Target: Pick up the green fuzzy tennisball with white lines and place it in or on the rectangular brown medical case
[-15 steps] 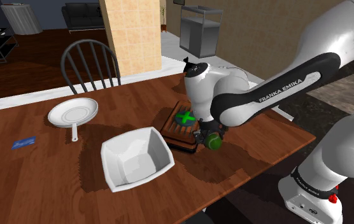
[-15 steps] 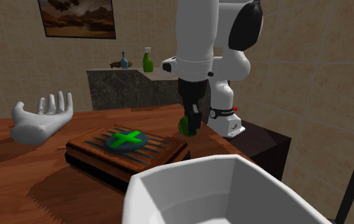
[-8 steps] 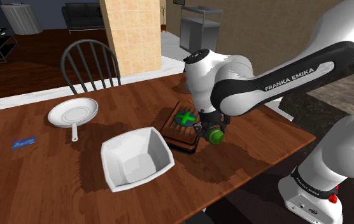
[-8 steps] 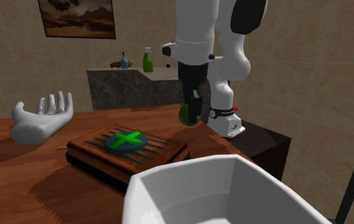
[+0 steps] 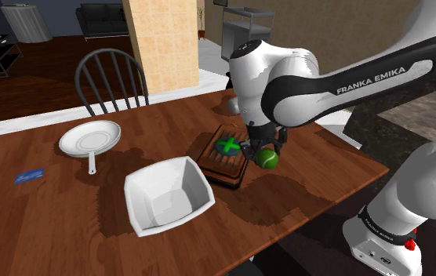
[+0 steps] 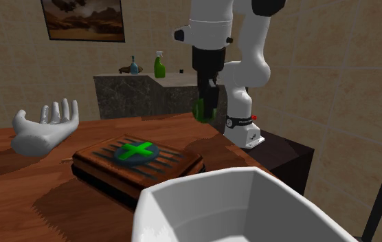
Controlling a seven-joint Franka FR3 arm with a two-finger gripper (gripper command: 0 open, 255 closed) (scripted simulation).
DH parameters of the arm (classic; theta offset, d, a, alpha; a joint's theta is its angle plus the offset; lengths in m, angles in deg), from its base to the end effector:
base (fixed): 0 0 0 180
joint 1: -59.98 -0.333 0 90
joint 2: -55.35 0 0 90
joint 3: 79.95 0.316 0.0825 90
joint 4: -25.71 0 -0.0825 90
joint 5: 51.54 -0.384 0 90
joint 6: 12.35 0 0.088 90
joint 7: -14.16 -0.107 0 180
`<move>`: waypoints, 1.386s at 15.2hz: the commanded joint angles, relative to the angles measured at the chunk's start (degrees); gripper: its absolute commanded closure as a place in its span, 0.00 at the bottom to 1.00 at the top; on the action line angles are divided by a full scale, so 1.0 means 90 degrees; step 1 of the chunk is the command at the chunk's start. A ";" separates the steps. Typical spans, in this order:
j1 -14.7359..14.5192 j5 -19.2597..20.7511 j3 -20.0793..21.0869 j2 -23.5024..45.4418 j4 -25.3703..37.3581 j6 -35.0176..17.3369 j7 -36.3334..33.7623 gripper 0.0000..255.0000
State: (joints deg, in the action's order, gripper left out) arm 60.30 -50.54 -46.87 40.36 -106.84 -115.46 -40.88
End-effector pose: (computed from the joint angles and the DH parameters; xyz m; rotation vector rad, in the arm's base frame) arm 0.3675 0.2397 0.4110 2.7605 -0.5870 -0.1494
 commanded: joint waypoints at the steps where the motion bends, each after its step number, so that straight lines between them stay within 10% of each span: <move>1: -0.0007 -0.0033 -0.0032 -0.0094 0.0118 0.0199 0.0057 1.00; 6: -0.0011 -0.0067 -0.0088 -0.0223 0.0373 0.0563 0.0146 1.00; 21: 0.0387 0.1814 -0.0306 0.3246 0.3948 0.1155 0.0100 1.00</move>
State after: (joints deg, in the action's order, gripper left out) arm 64.04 -35.05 -49.48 67.84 -73.10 -105.41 -39.83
